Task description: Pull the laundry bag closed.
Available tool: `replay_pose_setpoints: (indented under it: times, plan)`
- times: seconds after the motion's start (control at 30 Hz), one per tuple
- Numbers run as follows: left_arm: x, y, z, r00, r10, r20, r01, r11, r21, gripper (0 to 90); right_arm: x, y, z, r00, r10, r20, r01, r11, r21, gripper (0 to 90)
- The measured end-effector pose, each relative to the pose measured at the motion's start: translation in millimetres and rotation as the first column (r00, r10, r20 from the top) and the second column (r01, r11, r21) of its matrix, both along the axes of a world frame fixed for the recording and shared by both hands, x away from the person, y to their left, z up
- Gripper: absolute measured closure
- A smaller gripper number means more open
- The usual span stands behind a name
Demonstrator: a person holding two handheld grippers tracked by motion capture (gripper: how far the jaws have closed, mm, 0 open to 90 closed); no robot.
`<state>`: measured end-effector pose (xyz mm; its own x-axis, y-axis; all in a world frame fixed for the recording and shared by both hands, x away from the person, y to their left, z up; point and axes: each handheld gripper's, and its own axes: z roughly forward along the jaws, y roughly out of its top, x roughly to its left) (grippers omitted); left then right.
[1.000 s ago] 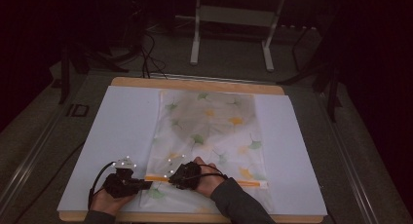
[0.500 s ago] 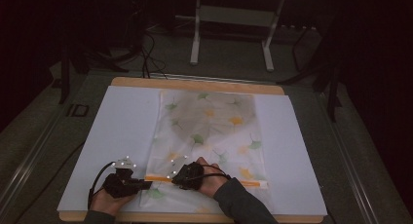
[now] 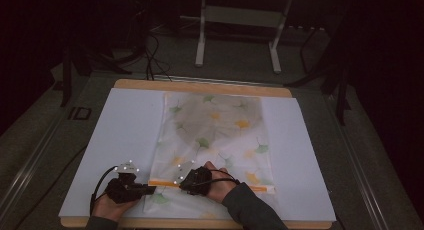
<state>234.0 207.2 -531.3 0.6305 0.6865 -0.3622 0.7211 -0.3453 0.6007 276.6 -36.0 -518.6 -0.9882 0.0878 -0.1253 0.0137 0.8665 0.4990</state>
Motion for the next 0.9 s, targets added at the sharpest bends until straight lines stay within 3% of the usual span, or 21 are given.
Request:
replay_pose_setpoints:
  times: [0.9]
  plan:
    - [-0.4,0.6,0.4,1.0000,-0.001,0.001,0.001,1.0000,-0.001,86.6,-0.8,-14.1,0.4,1.0000,-0.002,-0.002,0.002,1.0000,-0.004,84.7]
